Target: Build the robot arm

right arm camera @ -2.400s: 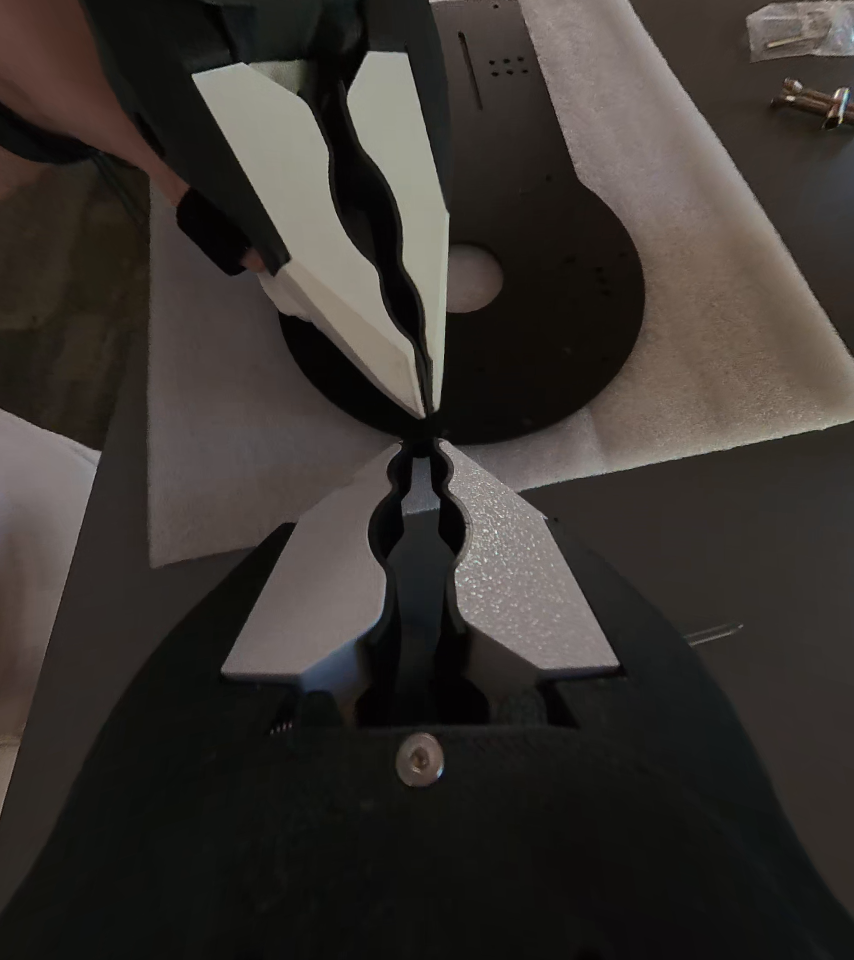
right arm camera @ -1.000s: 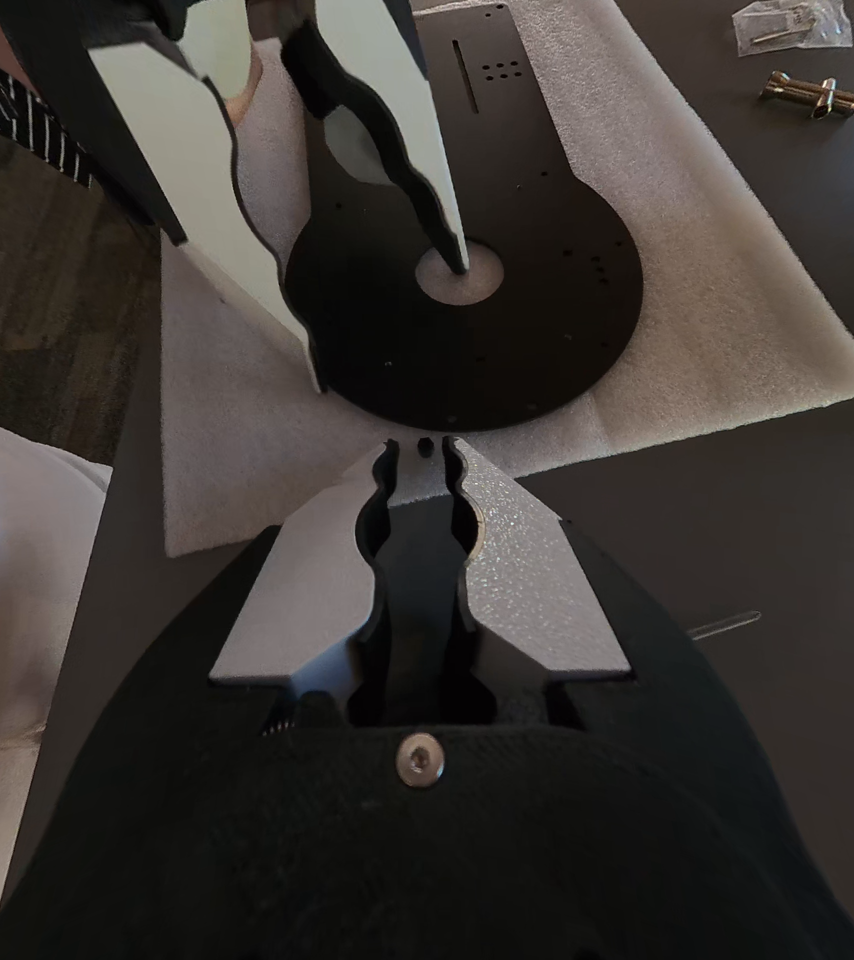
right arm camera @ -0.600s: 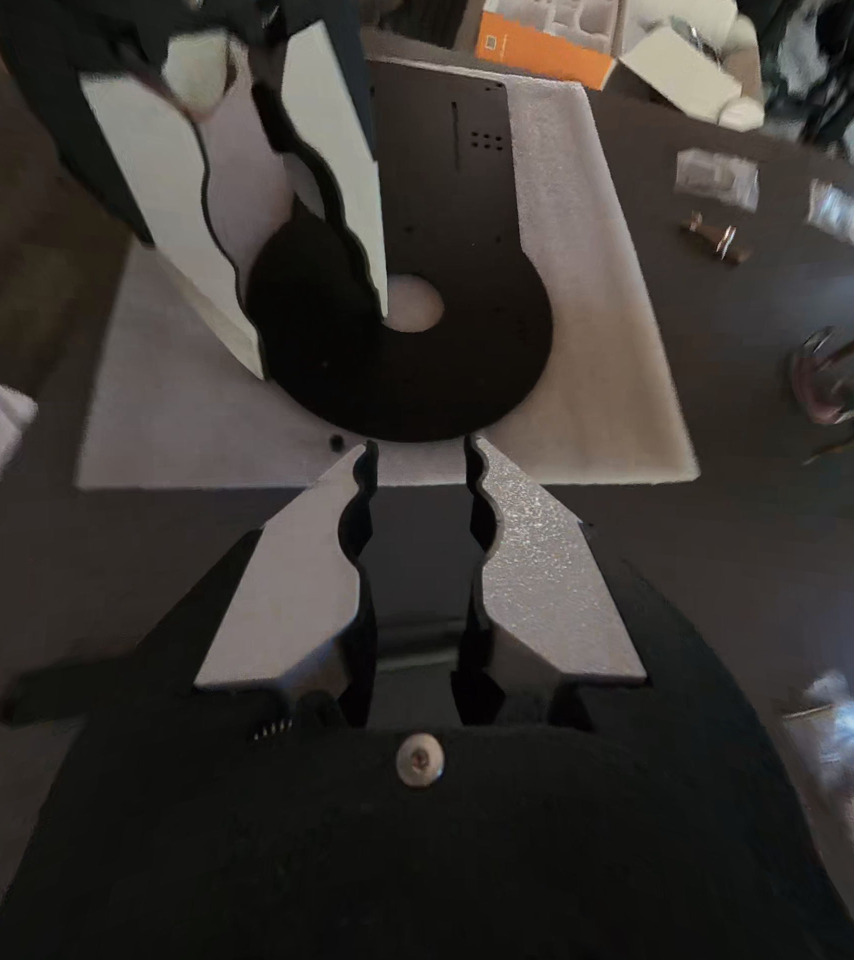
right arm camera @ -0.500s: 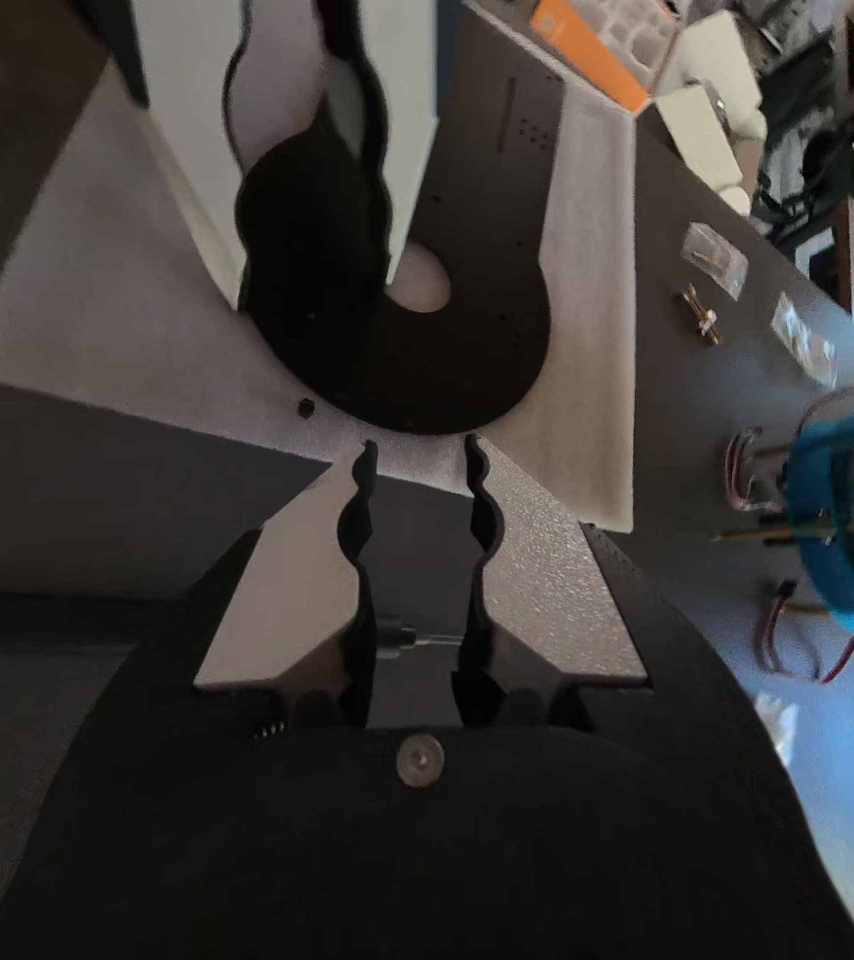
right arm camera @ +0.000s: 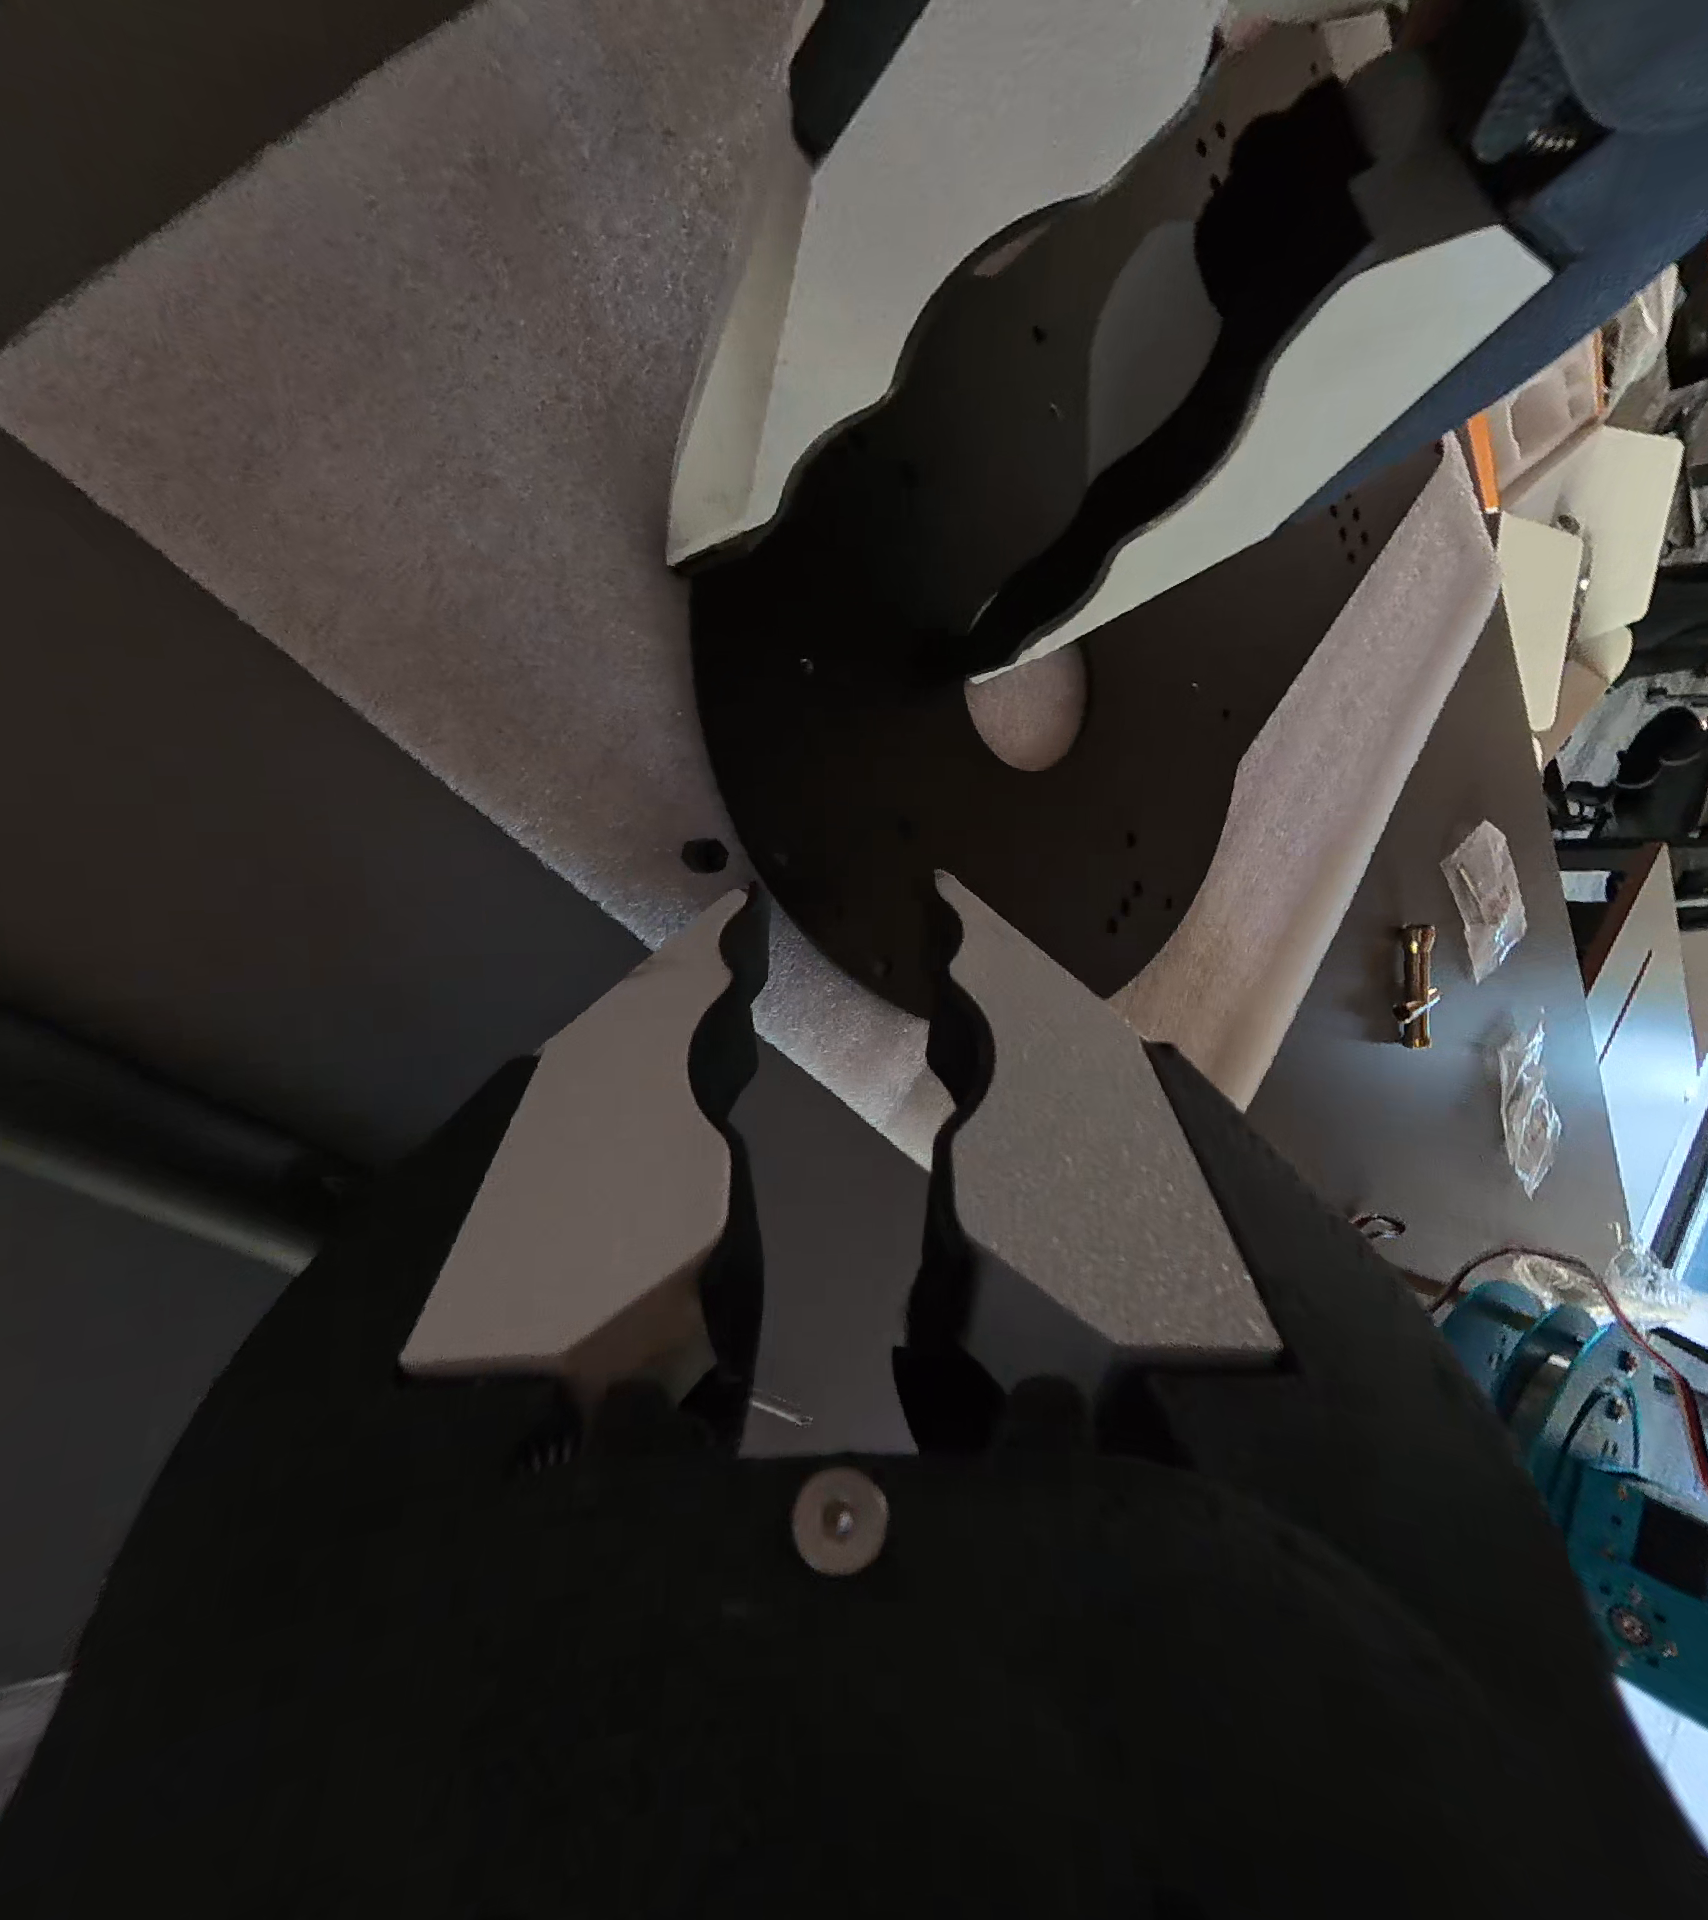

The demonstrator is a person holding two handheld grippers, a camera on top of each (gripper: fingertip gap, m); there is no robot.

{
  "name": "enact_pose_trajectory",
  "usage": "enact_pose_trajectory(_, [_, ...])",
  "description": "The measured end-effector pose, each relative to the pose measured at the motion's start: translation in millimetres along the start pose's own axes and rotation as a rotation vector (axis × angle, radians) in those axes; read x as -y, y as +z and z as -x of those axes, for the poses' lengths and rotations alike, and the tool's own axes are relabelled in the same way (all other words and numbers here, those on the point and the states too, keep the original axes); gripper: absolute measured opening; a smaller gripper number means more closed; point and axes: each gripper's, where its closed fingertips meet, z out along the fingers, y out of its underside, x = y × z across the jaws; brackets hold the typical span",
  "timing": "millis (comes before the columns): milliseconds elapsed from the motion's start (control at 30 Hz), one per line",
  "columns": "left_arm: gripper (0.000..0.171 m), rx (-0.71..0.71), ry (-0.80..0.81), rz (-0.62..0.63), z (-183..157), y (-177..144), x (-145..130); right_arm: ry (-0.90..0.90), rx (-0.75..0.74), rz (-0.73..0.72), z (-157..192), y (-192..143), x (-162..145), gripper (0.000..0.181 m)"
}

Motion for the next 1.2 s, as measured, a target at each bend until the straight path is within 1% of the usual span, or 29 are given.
enact_pose_trajectory(167, [0.061,-0.013,0.013,-0.033,0,0,1,-0.075,0.067,0.005,4,2,2,0.022])
enact_pose_trajectory(233, [0.06,-0.027,0.012,-0.06,0,0,1,-0.091,0.094,-0.02,7,3,2,0.018])
enact_pose_trajectory(367, [0.06,-0.035,0.005,-0.101,0,0,1,-0.127,0.084,-0.078,9,3,3,0.013])
enact_pose_trajectory(433, [0.06,-0.033,0.008,-0.105,0,0,1,-0.169,0.048,-0.08,9,3,4,0.012])
enact_pose_trajectory(467, [0.06,-0.033,0.01,-0.107,0,0,1,-0.188,0.031,-0.079,10,3,4,0.008])
enact_pose_trajectory(600, [0.061,-0.043,0.023,-0.108,-1,-1,1,-0.198,-0.025,-0.061,7,1,5,0.012])
enact_pose_trajectory(733, [0.061,-0.066,0.042,-0.11,-1,-1,0,-0.272,-0.126,-0.081,7,0,6,0.01])
enact_pose_trajectory(867, [0.061,-0.092,0.042,-0.128,-1,-3,0,-0.297,-0.22,-0.102,6,-1,8,0.008])
enact_pose_trajectory(1033, [0.075,-0.121,0.035,-0.121,-2,-4,2,-0.286,-0.292,-0.116,-2,-6,11,0.009])
enact_pose_trajectory(1100, [0.074,-0.1,0.041,-0.115,0,-3,3,-0.282,-0.313,-0.111,-5,-7,10,0.009])
enact_pose_trajectory(1167, [0.069,-0.057,0.051,-0.112,4,-2,4,-0.282,-0.334,-0.109,-7,-9,10,0.009])
enact_pose_trajectory(1200, [0.069,-0.038,0.05,-0.116,6,-3,5,-0.277,-0.343,-0.108,-9,-10,10,0.009])
